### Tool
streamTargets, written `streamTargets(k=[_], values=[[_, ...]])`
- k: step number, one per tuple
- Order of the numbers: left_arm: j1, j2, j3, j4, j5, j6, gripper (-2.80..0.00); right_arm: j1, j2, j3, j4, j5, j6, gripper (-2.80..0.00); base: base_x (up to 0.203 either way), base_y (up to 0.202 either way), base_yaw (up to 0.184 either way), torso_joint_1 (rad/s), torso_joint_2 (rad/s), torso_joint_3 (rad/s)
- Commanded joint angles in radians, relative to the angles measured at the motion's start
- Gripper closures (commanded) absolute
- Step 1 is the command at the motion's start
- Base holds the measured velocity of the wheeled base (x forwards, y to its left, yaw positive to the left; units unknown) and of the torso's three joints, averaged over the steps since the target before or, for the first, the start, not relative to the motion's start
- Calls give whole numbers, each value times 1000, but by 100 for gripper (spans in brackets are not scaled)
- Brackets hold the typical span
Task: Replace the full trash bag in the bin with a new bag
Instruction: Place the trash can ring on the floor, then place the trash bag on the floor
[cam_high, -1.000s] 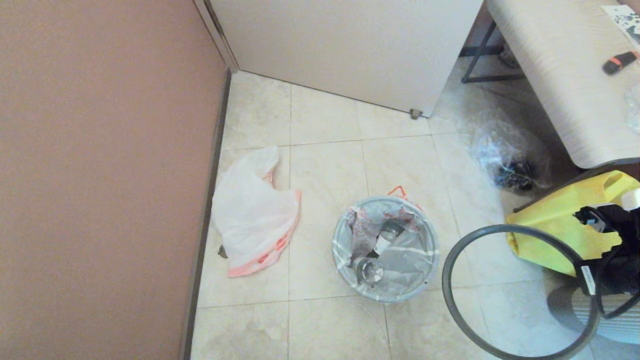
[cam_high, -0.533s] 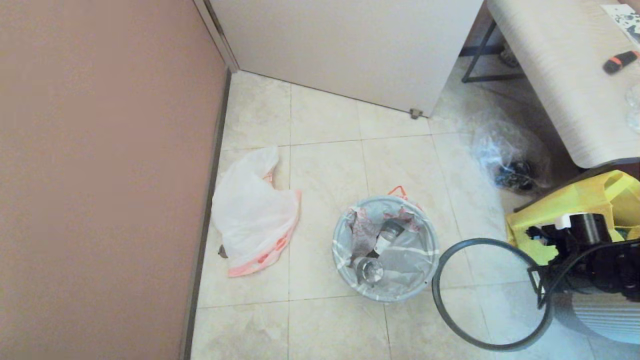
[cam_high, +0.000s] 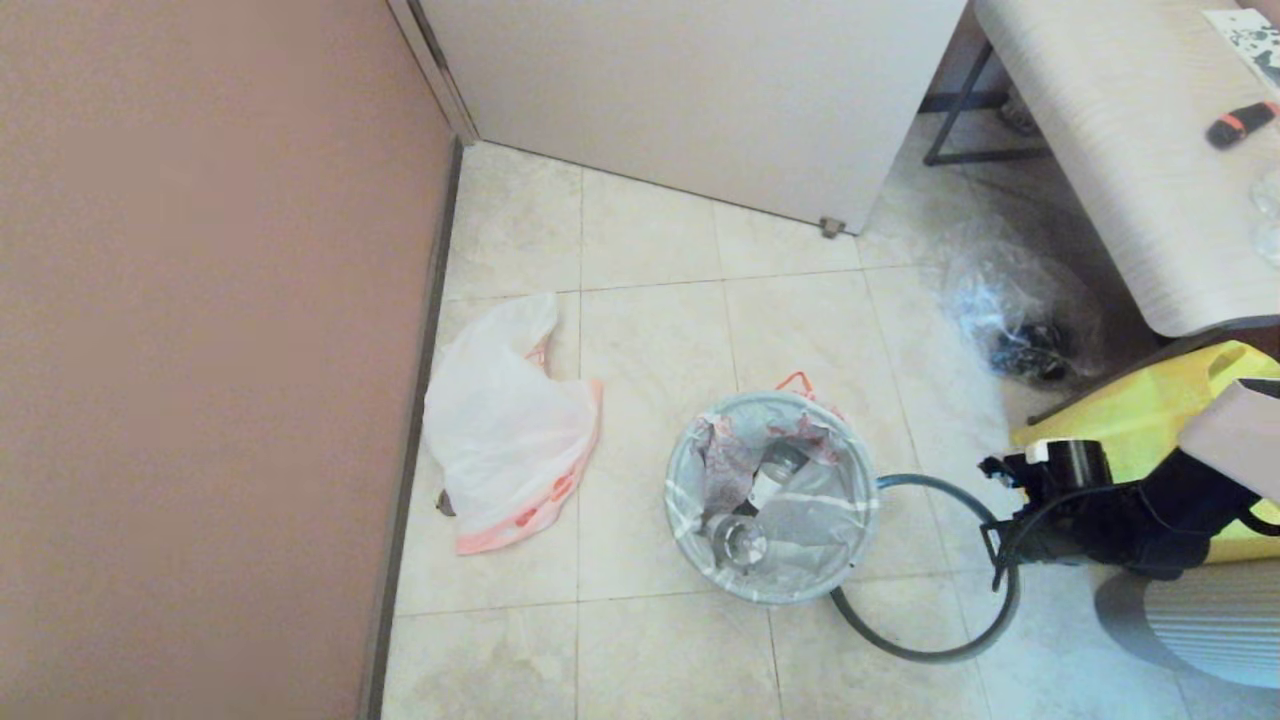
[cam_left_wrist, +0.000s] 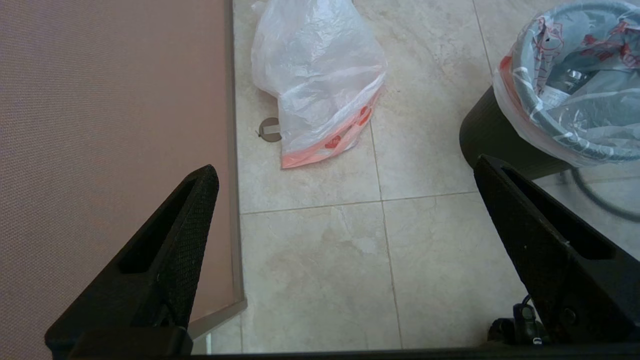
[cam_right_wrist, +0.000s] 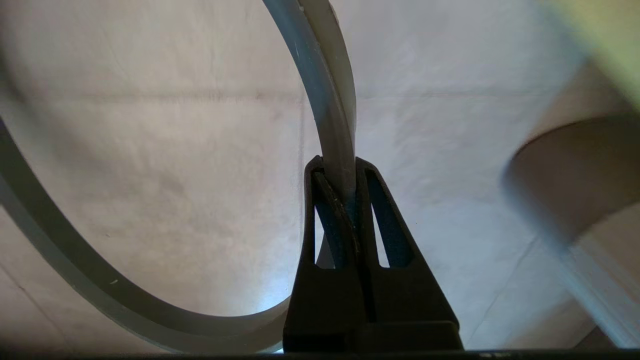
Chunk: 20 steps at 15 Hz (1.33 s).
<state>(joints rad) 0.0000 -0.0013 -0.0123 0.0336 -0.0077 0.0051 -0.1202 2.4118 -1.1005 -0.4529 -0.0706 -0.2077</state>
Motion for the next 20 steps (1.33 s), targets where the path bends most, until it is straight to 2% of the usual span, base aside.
streamTargets(k=[1,3,5,6,10,15,18,20], values=[[0,1,0,0,0,0,-280,3,69,-28,13,-3,-2,0,0,0,0,0,0,0],[0,1,0,0,0,-1,-280,4,91,-28,15,-22,-9,0,0,0,0,0,0,0],[0,1,0,0,0,0,-280,5,116,-36,7,-78,-56,0,0,0,0,0,0,0],[0,1,0,0,0,-1,-280,10,119,-47,7,-78,-48,-280,0,0,0,0,0,0],[0,1,0,0,0,-1,-280,26,26,0,41,-80,13,-280,0,0,0,0,0,0],[0,1,0,0,0,-1,-280,48,-245,230,58,-82,81,-280,0,0,0,0,0,0],[0,1,0,0,0,-1,-280,59,-343,368,55,-81,98,-280,0,0,0,0,0,0],[0,1,0,0,0,0,-280,72,-352,376,51,-81,100,-280,0,0,0,0,0,0]])
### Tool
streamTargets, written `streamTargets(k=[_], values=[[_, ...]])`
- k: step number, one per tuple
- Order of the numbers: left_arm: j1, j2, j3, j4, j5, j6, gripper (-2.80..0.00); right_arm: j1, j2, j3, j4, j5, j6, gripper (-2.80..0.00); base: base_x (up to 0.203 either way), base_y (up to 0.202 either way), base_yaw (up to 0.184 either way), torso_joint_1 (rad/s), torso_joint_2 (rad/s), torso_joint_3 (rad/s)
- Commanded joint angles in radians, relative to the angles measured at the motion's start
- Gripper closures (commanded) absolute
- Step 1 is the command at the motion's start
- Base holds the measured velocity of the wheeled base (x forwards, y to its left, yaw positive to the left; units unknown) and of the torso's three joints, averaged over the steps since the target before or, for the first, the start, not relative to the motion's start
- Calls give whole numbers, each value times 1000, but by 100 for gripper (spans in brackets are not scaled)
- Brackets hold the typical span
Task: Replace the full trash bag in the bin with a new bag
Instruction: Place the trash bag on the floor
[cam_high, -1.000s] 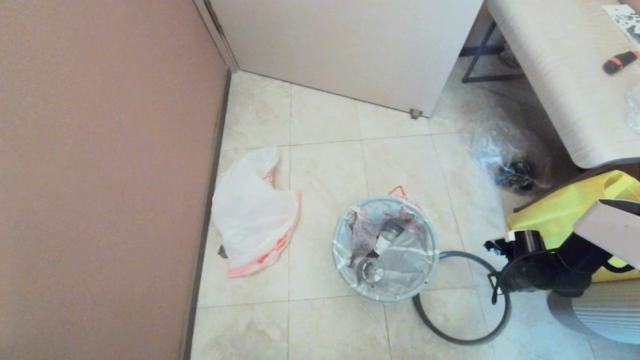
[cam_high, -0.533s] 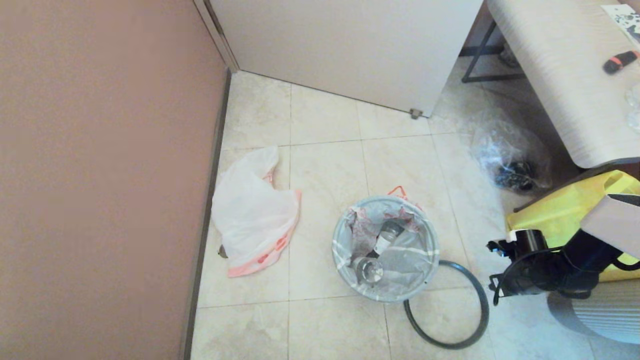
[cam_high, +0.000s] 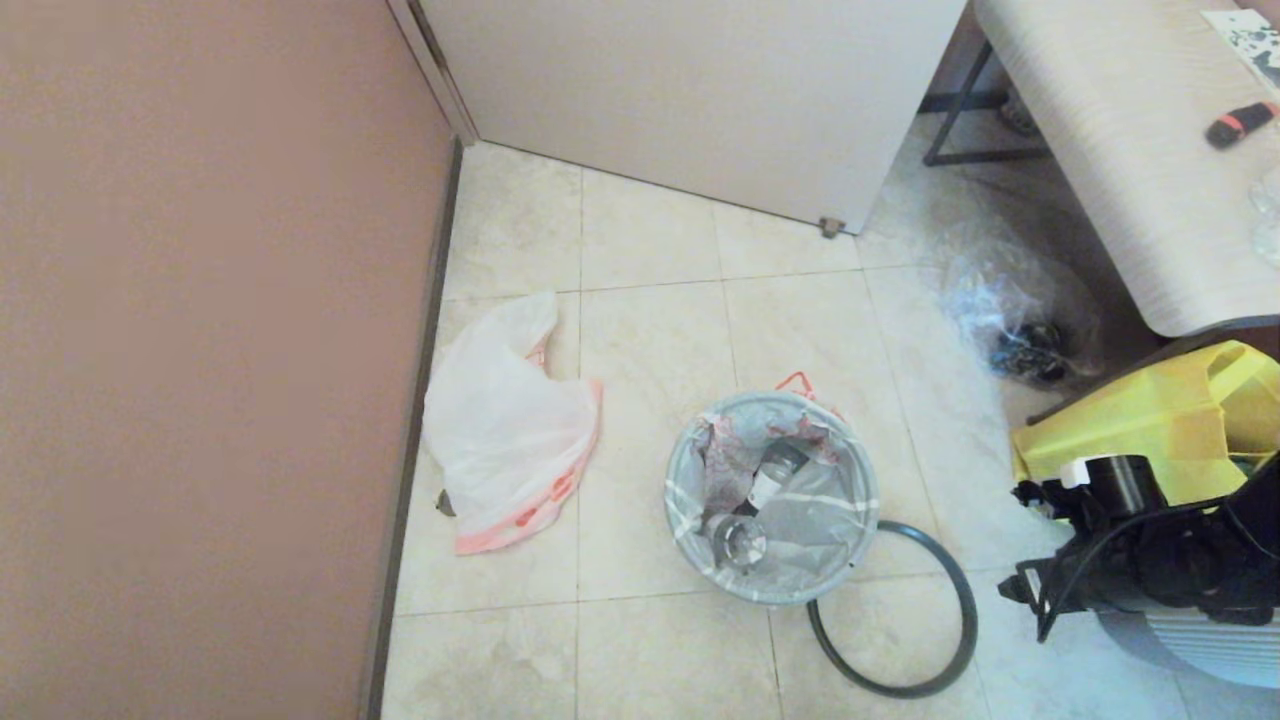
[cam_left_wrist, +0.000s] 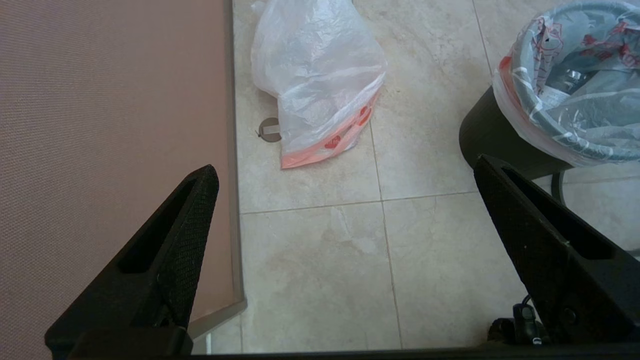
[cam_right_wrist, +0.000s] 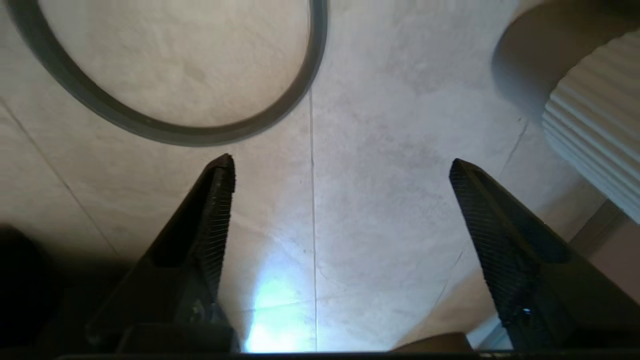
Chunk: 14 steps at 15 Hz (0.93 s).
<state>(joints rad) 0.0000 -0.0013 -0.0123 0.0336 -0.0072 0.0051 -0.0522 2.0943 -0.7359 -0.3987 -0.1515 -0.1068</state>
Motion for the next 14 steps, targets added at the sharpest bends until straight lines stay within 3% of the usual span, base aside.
streamTargets(k=[1,4,6,7,11,14], values=[[0,1,0,0,0,-1,-280,25,-35,6,-4,0,3,-280,0,0,0,0,0,0],[0,1,0,0,0,-1,-280,122,-42,-24,-5,7,127,-280,0,0,0,0,0,0],[0,1,0,0,0,-1,-280,149,-6,-68,-5,33,163,-280,0,0,0,0,0,0],[0,1,0,0,0,1,-280,152,17,-104,-5,43,165,0,0,0,0,0,0,0],[0,1,0,0,0,1,-280,164,100,-287,-1,57,167,0,0,0,0,0,0,0],[0,1,0,0,0,-1,-280,249,140,-353,8,52,167,0,0,0,0,0,0,0]])
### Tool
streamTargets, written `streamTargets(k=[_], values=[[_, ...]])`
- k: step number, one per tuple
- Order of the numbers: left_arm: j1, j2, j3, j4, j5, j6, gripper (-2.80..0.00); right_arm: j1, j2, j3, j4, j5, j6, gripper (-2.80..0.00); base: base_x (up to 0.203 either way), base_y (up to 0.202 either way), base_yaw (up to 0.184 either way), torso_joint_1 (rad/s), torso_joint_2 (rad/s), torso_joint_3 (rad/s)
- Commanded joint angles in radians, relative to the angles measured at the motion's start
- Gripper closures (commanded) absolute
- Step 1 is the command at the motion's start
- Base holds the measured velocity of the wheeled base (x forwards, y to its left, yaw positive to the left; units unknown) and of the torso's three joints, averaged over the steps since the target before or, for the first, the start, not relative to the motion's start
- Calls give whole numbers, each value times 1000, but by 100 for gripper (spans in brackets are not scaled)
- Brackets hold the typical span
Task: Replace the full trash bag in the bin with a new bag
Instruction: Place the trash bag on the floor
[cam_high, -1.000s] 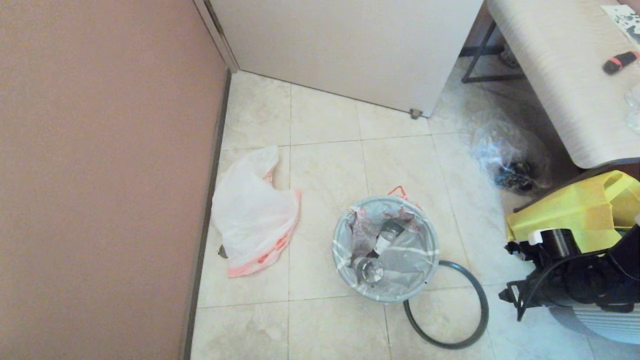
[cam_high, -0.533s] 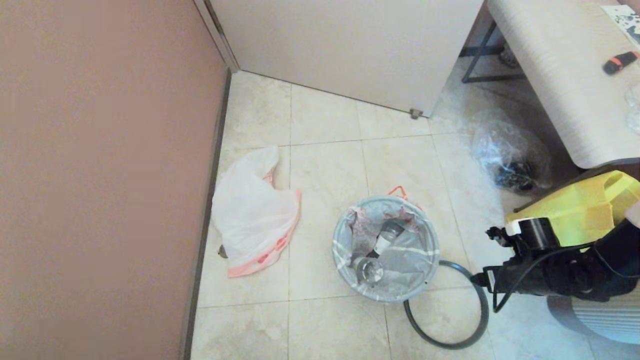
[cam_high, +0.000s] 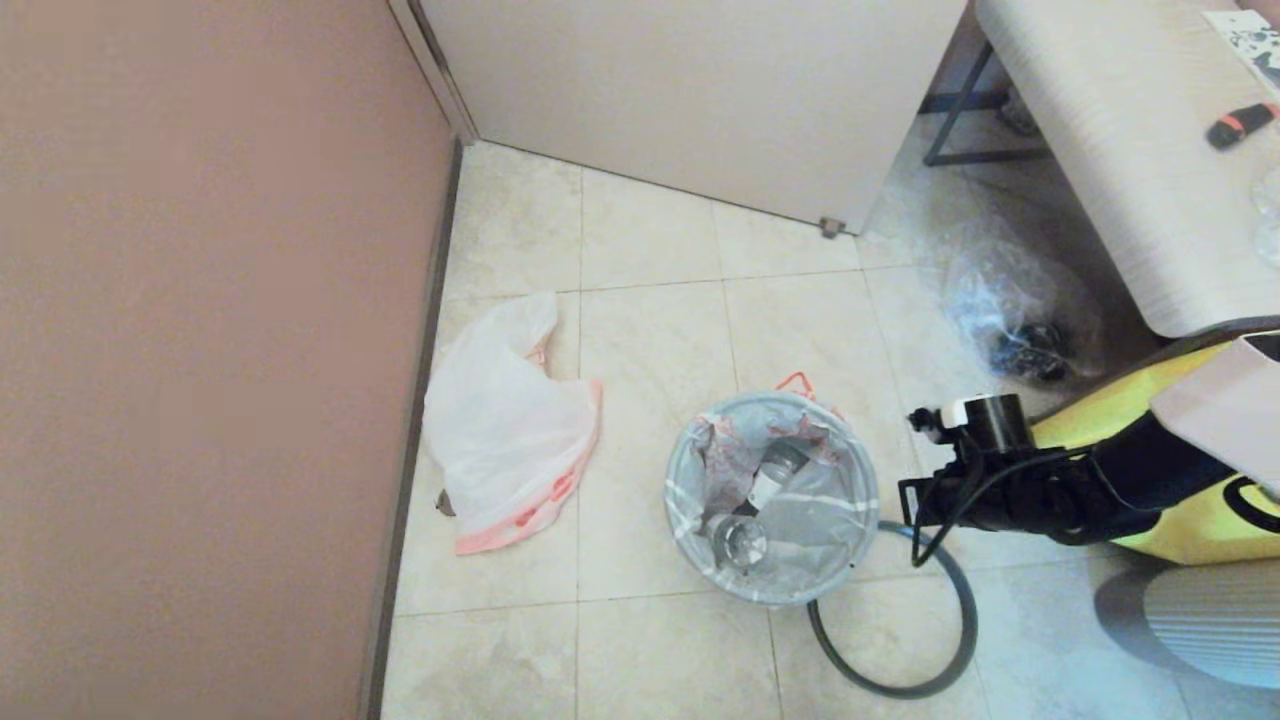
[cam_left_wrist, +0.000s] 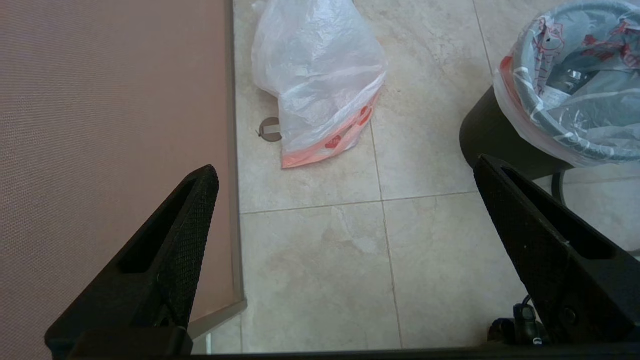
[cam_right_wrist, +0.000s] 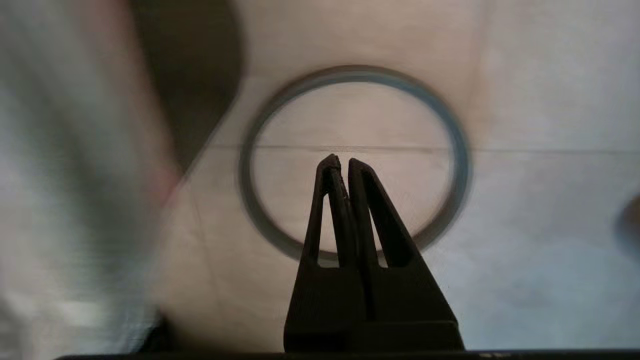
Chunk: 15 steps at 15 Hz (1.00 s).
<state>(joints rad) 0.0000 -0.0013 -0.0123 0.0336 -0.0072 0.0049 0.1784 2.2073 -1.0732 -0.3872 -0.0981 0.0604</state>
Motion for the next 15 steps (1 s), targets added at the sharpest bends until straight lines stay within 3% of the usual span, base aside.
streamTargets(k=[1,4,10,15], values=[[0,1,0,0,0,0,-280,43,27,-17,6,-2,-1,0,0,0,0,0,0,0],[0,1,0,0,0,0,-280,92,15,-11,52,-5,10,0,0,0,0,0,0,0],[0,1,0,0,0,0,-280,234,-33,20,129,-2,108,0,0,0,0,0,0,0],[0,1,0,0,0,0,-280,331,14,16,139,-2,114,0,0,0,0,0,0,0]])
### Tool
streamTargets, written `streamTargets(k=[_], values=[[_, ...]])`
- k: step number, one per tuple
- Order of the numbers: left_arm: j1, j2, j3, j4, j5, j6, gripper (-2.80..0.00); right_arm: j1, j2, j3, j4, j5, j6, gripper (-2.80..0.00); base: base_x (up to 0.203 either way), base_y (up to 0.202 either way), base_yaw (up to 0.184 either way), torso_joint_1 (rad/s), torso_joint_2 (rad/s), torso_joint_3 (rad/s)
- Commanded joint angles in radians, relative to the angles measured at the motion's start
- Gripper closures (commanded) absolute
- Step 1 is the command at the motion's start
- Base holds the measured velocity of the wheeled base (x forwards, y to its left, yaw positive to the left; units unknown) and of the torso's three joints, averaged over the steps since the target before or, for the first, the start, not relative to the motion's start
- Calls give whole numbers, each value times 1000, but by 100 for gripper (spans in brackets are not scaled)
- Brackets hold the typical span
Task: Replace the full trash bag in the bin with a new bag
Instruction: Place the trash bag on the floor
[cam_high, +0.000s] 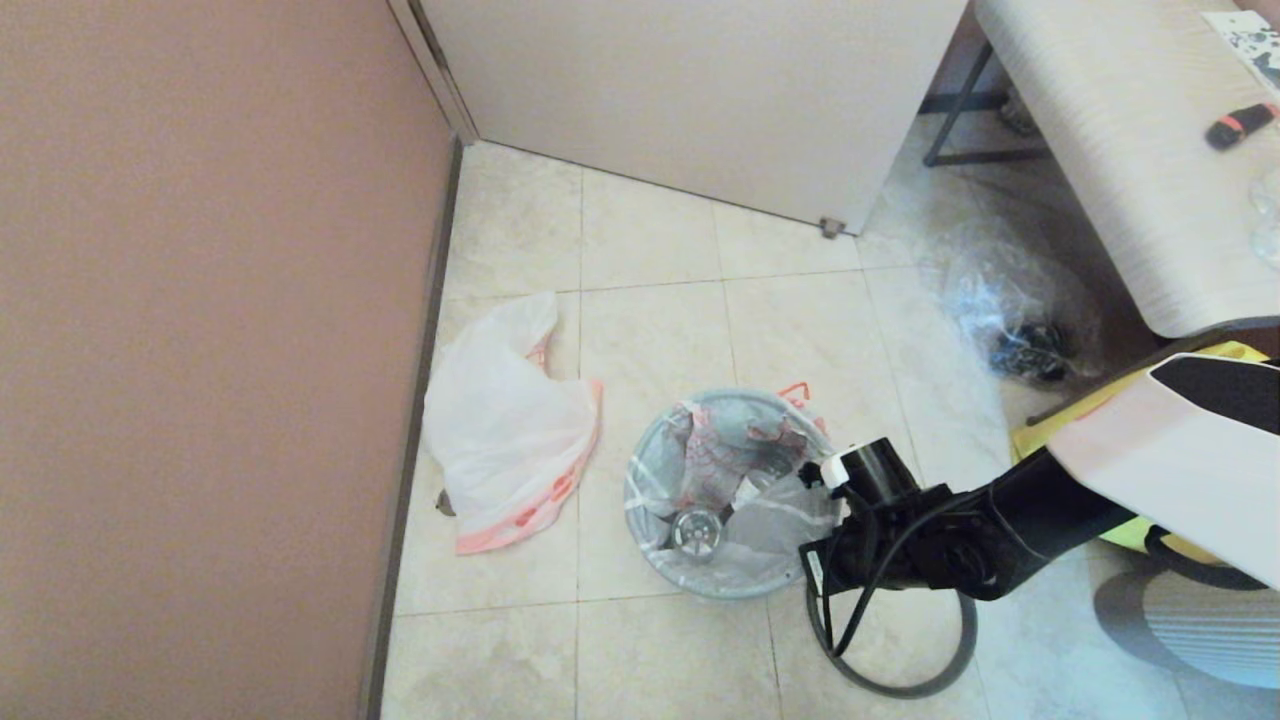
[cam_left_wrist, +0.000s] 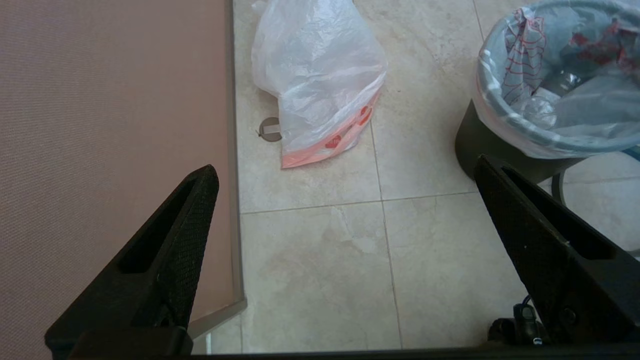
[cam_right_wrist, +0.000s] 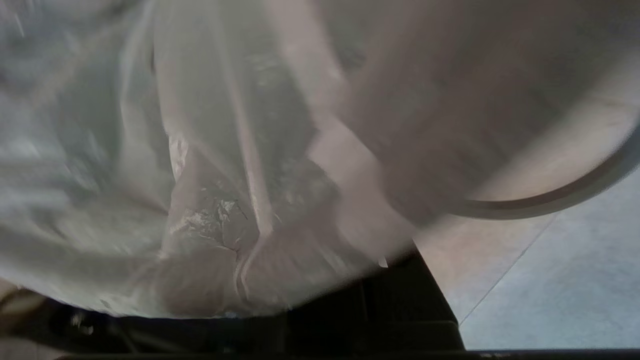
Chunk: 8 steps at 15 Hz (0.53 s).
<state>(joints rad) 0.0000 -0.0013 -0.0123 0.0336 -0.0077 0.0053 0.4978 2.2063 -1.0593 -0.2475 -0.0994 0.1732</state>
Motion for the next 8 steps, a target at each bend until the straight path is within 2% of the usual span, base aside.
streamTargets(k=[1,3,5,8], values=[[0,1,0,0,0,-1,-280,31,24,11,-1,0,1,0,0,0,0,0,0,0],[0,1,0,0,0,-1,-280,61,19,56,-7,-2,1,0,0,0,0,0,0,0],[0,1,0,0,0,0,-280,53,-26,108,-10,-4,1,0,0,0,0,0,0,0],[0,1,0,0,0,-1,-280,-49,-62,201,-55,-18,-11,0,0,0,0,0,0,0]])
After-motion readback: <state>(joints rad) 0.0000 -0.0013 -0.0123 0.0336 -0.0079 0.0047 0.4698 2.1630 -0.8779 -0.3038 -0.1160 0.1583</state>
